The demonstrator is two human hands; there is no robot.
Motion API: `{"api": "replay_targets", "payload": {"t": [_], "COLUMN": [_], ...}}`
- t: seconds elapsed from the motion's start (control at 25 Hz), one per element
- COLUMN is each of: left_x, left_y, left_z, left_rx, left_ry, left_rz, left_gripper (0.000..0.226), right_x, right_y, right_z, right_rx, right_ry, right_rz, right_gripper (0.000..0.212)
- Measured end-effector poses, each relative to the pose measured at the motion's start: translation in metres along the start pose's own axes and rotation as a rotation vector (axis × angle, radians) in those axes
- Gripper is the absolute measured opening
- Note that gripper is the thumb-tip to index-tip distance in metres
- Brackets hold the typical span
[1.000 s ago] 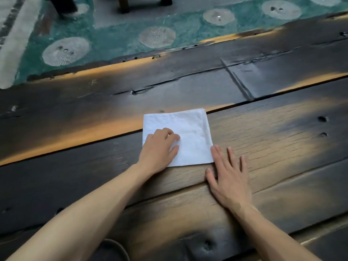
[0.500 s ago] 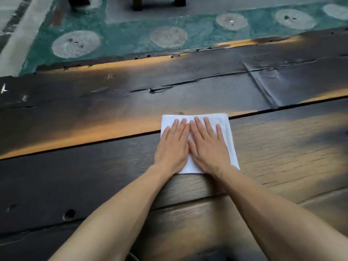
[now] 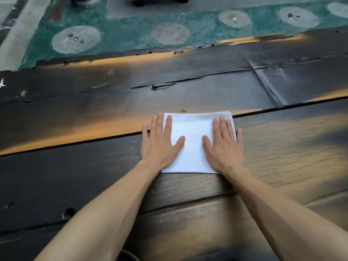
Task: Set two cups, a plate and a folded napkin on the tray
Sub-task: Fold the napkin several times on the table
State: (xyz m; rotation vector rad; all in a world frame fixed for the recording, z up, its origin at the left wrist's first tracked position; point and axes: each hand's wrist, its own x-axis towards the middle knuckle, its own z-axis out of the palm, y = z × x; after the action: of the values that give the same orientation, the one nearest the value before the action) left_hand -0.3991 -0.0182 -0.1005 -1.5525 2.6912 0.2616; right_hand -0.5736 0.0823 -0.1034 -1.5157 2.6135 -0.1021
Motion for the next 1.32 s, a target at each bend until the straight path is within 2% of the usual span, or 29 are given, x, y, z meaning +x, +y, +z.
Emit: {"api": "replay_targets", "payload": {"t": [0.16, 0.28, 0.36, 0.44, 0.72, 1.0, 1.12, 1.2, 1.32], "left_x": [-0.001, -0.019, -0.037, -0.049, -0.054, -0.052, -0.028, -0.002, 0.039], "left_y": [-0.003, 0.004, 0.019, 0.029, 0.003, -0.007, -0.009, -0.009, -0.006], "left_z": [-0.007, -0.013, -0.01, -0.002, 0.001, -0.006, -0.018, -0.028, -0.046], "left_rx": [0.012, -0.009, -0.03, 0.003, 0.025, 0.012, -0.13, -0.231, -0.166], "left_ry": [-0.037, 0.056, 0.052, -0.009, -0.035, -0.109, -0.083, -0.011, 0.005], "left_rz": [0.021, 0.112, 0.234, 0.282, 0.144, 0.106, 0.077, 0.038, 0.049], "left_gripper": [0.079, 0.073, 0.07, 0.071, 0.071, 0.073, 0.077, 0.076, 0.072], "right_x": [-0.004, -0.027, -0.041, -0.05, -0.057, -0.054, -0.02, 0.016, 0.058], "right_y": [0.009, -0.003, -0.015, -0.018, 0.026, 0.029, 0.03, 0.032, 0.037], "right_z": [-0.01, -0.013, -0.008, -0.001, -0.005, -0.014, -0.026, -0.037, -0.057], "right_rx": [0.034, 0.033, 0.0, -0.025, 0.005, 0.042, 0.08, 0.092, 0.068], "right_ry": [-0.037, 0.067, 0.022, -0.041, -0.05, -0.114, -0.101, -0.117, -0.222], "right_rz": [-0.023, -0.17, -0.253, -0.239, -0.061, -0.015, -0.017, -0.04, -0.079], "right_gripper": [0.07, 0.067, 0.069, 0.069, 0.066, 0.072, 0.074, 0.072, 0.071]}}
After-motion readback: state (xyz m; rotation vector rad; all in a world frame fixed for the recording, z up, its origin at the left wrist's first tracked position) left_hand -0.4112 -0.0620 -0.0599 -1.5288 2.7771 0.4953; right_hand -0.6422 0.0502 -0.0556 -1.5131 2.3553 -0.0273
